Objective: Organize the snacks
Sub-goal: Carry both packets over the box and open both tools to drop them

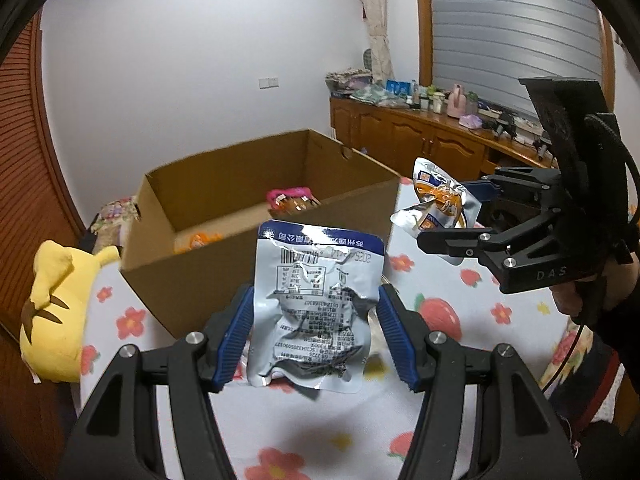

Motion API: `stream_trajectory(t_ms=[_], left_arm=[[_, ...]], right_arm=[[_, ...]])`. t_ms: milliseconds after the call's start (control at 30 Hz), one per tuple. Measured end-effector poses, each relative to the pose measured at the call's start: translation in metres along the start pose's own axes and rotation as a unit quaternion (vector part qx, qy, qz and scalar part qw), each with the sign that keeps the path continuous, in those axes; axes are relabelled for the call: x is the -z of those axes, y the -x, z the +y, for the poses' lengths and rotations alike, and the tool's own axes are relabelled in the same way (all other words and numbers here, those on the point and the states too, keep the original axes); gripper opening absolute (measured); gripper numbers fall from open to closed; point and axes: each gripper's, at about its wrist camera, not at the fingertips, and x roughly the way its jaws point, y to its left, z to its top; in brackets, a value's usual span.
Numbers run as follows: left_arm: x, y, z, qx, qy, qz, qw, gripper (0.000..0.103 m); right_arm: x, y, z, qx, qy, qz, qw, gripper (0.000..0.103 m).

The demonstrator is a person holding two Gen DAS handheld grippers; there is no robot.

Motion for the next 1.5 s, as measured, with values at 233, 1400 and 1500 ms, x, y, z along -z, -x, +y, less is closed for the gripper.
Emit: stream_trajectory(t_ms=[233,1400,1500], left_arm=[[-0.025,-0.002,0.032,-0.016,0.017,-0.020,0.9995,0.061],[-0.068,-0.079,0.089,-0.059,0.041,0.007,0.9974,0.061],[-0.070,-0.086,0.091,-0.058,0.048,0.011,0.9971,0.061]], right_arm=[[-0.035,-0.012,-0.003,-0.007,0.011,-0.017,1.000,0.074],[-0.075,-0.106,-0.043,-0.011,-0.011,0.029,0.999,0.079],[-0.073,-0.101,-0.042,-0.015,-0.006,0.028,0.999,0.079]])
